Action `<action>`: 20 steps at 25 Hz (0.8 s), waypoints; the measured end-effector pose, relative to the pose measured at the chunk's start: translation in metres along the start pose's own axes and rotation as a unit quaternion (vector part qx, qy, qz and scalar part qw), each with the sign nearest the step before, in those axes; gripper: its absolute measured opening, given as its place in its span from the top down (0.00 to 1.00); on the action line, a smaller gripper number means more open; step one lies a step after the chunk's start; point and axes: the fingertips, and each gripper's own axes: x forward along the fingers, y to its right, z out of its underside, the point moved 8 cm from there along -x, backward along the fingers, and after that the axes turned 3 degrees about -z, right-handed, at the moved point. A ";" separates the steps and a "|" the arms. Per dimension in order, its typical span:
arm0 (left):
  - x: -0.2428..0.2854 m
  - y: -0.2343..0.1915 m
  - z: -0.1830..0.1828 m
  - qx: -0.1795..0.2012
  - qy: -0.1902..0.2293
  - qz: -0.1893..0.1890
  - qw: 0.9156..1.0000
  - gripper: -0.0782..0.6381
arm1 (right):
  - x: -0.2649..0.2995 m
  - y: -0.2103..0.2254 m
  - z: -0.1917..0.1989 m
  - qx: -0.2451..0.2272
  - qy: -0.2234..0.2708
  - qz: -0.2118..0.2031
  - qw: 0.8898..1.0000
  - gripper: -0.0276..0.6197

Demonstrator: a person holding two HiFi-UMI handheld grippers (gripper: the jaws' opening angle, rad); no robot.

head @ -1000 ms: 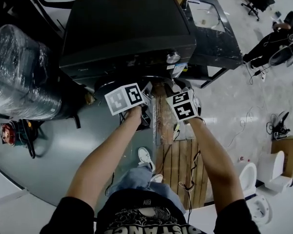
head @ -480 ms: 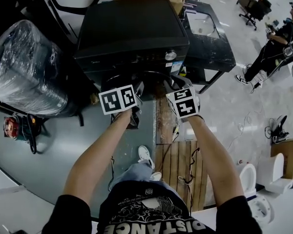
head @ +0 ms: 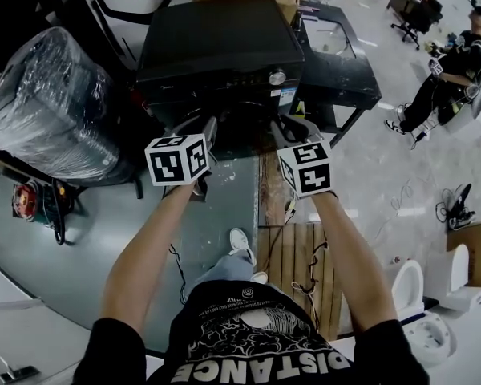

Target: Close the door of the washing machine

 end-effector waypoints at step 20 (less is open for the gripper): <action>-0.090 0.036 0.007 0.157 0.059 -0.047 0.985 0.84 | -0.095 -0.021 -0.023 0.016 0.062 -0.005 0.998 0.92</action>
